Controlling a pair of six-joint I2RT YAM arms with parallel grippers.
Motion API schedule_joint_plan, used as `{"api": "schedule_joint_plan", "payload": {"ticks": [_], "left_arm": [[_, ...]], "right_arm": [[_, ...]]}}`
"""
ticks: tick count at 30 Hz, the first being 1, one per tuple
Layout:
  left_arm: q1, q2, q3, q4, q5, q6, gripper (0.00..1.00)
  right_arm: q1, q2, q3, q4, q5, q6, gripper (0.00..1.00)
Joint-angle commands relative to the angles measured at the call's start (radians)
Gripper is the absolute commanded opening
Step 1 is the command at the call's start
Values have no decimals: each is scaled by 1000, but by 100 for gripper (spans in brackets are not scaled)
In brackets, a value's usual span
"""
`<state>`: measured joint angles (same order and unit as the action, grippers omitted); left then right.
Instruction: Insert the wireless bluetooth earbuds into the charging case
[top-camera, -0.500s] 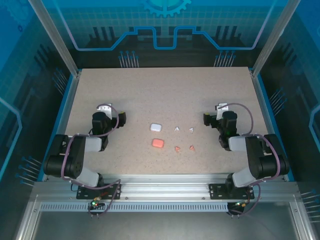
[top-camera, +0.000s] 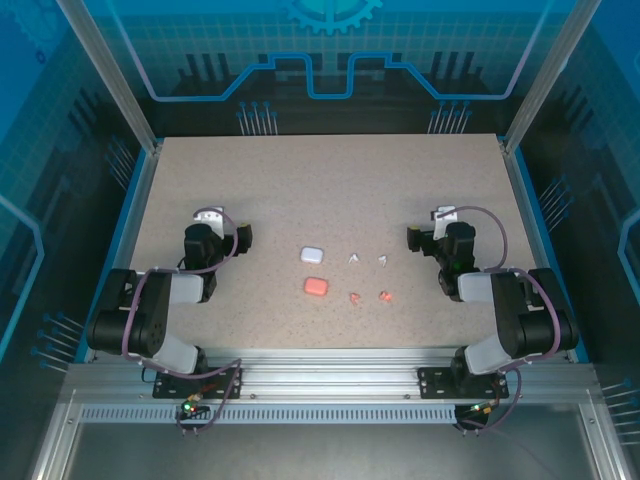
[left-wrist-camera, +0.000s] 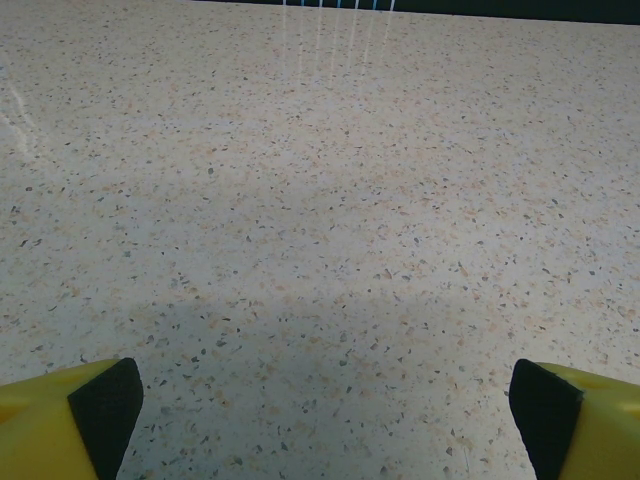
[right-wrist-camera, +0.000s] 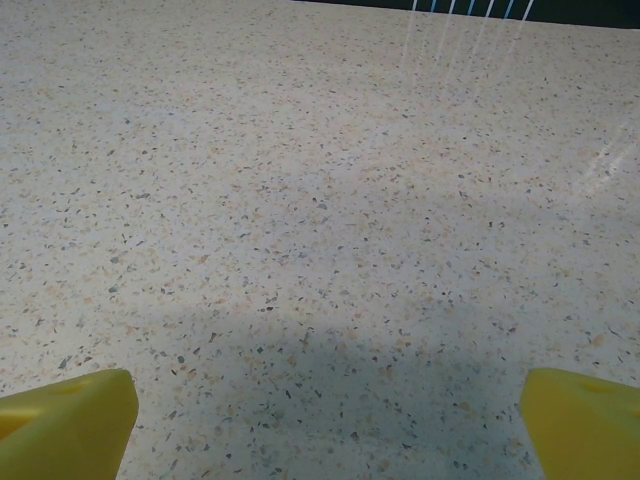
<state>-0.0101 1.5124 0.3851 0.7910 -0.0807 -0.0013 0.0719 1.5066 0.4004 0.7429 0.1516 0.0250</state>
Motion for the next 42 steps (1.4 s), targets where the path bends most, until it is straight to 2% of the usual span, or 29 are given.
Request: {"api": "schedule_joint_plan", "payload": {"ticks": [1, 8, 10, 15, 21, 24, 28, 31, 38, 42], "left_arm": [[9, 8, 27, 11, 18, -5, 99], [7, 8, 25, 10, 19, -5, 99], [4, 6, 24, 14, 17, 1, 99], [-20, -92, 40, -91, -15, 14, 99], [-49, -215, 131, -311, -79, 12, 99], [-62, -278, 201, -451, -95, -58, 99], [-100, -326, 321, -691, -119, -208, 99], [-148, -334, 388, -832, -121, -327, 99], [-276, -303, 481, -1031, -139, -581, 99], [-302, -256, 528, -1125, -107, -704, 99]], "right_arm": [[-10, -5, 21, 29, -17, -5, 100], [-8, -6, 19, 33, -16, -7, 100], [-7, -33, 43, -28, 14, 6, 100], [-7, -186, 214, -439, 95, 87, 100], [-52, -246, 411, -797, -77, 344, 100], [-75, -204, 547, -1008, -116, 459, 100], [-69, -157, 647, -1134, -236, 448, 100], [-32, -125, 716, -1245, -260, 444, 99], [166, 10, 908, -1485, -272, 433, 92], [302, 77, 989, -1558, -244, 488, 92]]}}
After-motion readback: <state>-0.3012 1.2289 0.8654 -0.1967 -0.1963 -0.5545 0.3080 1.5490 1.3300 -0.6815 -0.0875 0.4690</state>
